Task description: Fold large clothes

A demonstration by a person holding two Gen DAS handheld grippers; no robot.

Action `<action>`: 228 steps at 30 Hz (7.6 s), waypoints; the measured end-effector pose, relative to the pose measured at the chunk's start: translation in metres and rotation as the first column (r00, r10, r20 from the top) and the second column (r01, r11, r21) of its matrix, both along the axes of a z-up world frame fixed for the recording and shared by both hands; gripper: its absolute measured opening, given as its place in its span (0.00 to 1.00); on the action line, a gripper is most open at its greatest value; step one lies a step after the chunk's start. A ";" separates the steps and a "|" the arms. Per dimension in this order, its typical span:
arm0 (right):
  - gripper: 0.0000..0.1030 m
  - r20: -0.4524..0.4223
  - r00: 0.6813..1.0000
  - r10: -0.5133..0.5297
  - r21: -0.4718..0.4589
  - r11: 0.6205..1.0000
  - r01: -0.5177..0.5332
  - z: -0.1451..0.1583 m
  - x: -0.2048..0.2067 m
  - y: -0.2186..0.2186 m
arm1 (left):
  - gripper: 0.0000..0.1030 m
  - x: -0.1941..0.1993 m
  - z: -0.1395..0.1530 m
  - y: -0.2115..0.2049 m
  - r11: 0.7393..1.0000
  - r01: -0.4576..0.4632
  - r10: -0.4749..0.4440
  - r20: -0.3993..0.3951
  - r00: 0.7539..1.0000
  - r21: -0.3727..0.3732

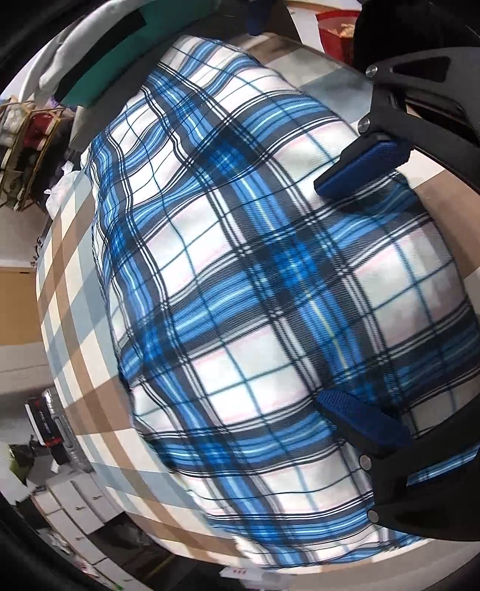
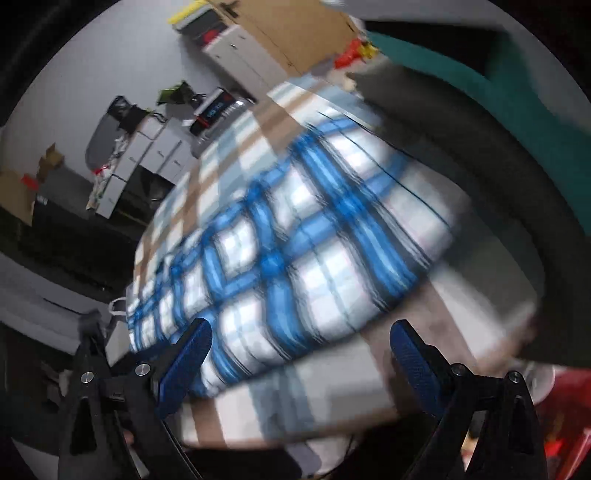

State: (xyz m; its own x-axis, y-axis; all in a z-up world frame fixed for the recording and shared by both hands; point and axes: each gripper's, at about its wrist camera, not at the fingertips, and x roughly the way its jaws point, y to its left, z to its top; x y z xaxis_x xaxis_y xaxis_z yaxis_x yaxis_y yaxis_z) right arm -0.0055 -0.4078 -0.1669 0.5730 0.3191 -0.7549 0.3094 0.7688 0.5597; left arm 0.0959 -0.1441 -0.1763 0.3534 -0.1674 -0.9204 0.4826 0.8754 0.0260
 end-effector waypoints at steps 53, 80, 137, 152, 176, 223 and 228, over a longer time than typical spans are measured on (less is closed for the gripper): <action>0.03 0.369 0.899 0.235 -0.539 0.842 0.001 0.122 0.032 -0.007 | 0.98 0.042 -0.011 -0.079 0.997 -0.023 0.027 0.052 0.998 -0.079; 0.02 0.247 0.640 0.727 -0.594 0.636 -0.493 0.052 0.038 0.272 | 0.98 0.050 0.057 0.217 0.719 -0.477 0.469 -0.154 0.870 -0.505; 0.06 0.043 0.973 0.226 0.195 0.953 -0.230 -0.034 0.065 0.053 | 0.63 0.118 0.019 0.037 0.915 -0.054 -0.032 -0.203 0.979 -0.401; 0.09 -0.062 0.926 0.372 -0.256 0.891 -0.375 0.018 0.190 0.109 | 0.63 0.115 0.017 0.049 0.891 -0.065 -0.022 -0.186 0.982 -0.449; 0.37 -0.084 0.970 0.228 -0.256 0.936 -0.242 0.044 0.157 0.054 | 0.64 0.112 0.016 0.055 0.899 -0.072 -0.009 -0.181 0.983 -0.432; 0.35 -0.064 0.936 0.347 -0.163 0.922 -0.353 0.035 0.070 0.116 | 0.71 0.055 0.083 0.065 0.937 0.018 0.017 0.098 0.995 -0.348; 0.35 -0.004 0.959 0.283 -0.084 0.956 -0.282 0.044 0.132 0.096 | 0.79 0.048 0.038 0.047 0.983 0.072 -0.074 -0.008 0.997 -0.168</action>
State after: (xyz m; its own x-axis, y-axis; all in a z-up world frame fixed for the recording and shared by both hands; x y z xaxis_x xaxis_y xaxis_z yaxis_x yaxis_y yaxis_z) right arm 0.1264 -0.3122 -0.1229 0.4747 0.4052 -0.7813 0.0686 0.8680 0.4919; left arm 0.1437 -0.0976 -0.1383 0.3213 -0.3448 -0.8820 0.5446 0.8292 -0.1257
